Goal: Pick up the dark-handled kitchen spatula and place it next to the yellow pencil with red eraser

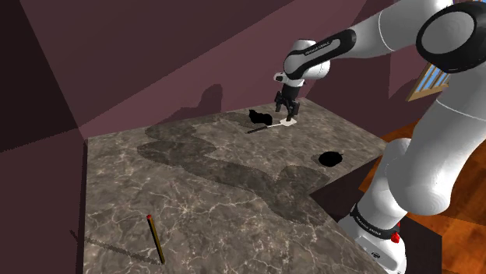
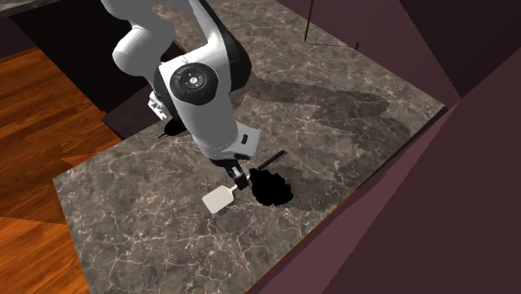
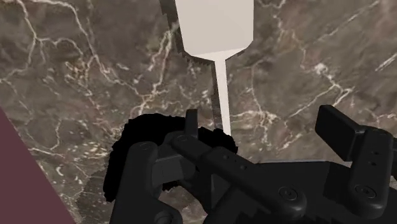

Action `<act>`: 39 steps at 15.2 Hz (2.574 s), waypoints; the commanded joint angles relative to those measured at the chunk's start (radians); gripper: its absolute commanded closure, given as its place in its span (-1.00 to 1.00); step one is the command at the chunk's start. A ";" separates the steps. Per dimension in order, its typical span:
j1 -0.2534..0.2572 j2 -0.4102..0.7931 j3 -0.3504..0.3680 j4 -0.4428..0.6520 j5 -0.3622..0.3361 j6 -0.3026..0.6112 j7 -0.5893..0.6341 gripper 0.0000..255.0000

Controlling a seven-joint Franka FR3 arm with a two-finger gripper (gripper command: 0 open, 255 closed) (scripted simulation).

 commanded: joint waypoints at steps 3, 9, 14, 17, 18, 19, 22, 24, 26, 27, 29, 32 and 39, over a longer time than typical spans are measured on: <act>-0.002 0.113 0.001 0.042 0.084 0.039 -0.152 -1.00; -0.008 0.167 0.011 0.016 0.135 0.105 -0.187 -1.00; -0.008 0.167 0.011 0.016 0.135 0.105 -0.187 -1.00; -0.008 0.167 0.011 0.016 0.135 0.105 -0.187 -1.00; -0.008 0.167 0.011 0.016 0.135 0.105 -0.187 1.00; -0.008 0.167 0.011 0.016 0.134 0.105 -0.187 1.00; -0.008 0.166 0.011 0.017 0.134 0.104 -0.187 1.00; -0.007 0.168 0.012 0.017 0.135 0.105 -0.186 1.00; -0.007 0.166 0.011 0.015 0.134 0.105 -0.185 1.00; -0.008 0.167 0.011 0.016 0.135 0.105 -0.187 1.00; -0.004 0.147 0.007 0.025 0.115 0.082 -0.173 1.00; 0.000 0.118 0.002 0.039 0.089 0.046 -0.153 1.00; 0.007 0.059 -0.002 0.081 0.037 -0.041 -0.113 1.00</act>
